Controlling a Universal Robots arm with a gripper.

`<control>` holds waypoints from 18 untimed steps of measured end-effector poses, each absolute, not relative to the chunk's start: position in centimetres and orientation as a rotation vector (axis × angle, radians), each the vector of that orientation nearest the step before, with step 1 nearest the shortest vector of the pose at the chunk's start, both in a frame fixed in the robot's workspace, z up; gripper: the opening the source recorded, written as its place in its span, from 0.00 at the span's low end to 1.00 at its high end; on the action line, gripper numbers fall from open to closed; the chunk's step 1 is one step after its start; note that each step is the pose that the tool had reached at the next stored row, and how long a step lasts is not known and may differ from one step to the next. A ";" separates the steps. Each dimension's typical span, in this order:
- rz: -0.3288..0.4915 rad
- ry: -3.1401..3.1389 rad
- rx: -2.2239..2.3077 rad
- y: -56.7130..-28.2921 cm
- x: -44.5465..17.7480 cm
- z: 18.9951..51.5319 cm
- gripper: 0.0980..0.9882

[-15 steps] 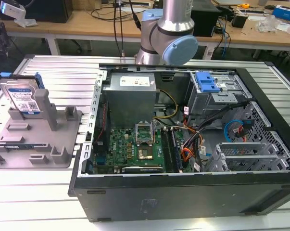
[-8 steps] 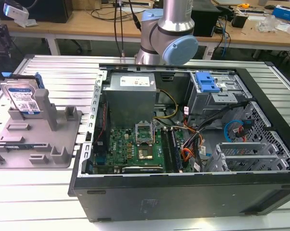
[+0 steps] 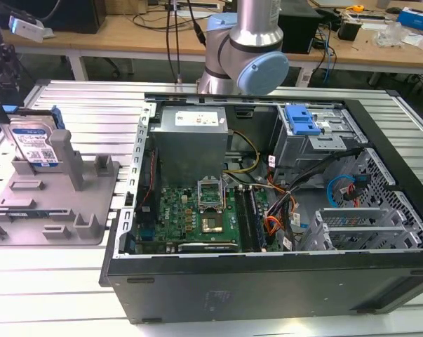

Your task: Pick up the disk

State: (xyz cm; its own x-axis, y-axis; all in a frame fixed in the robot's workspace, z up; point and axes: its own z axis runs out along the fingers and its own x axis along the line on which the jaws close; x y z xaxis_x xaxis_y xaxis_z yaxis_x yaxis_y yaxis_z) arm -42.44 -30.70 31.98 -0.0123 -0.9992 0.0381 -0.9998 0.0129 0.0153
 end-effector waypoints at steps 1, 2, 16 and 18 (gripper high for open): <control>0.025 -2.209 2.181 -30.7 -42.5 31.8 0.56; 0.025 -2.209 2.181 -30.7 -42.7 31.6 0.56; 0.028 -2.210 2.182 -30.7 -42.8 30.2 0.56; 0.028 -2.210 2.183 -30.7 -42.8 30.0 0.56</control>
State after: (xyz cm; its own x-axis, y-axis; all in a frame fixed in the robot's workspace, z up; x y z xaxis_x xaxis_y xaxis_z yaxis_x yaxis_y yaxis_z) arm -42.79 -30.69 29.99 -0.0121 -0.9992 0.0380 -0.9998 0.0126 0.0122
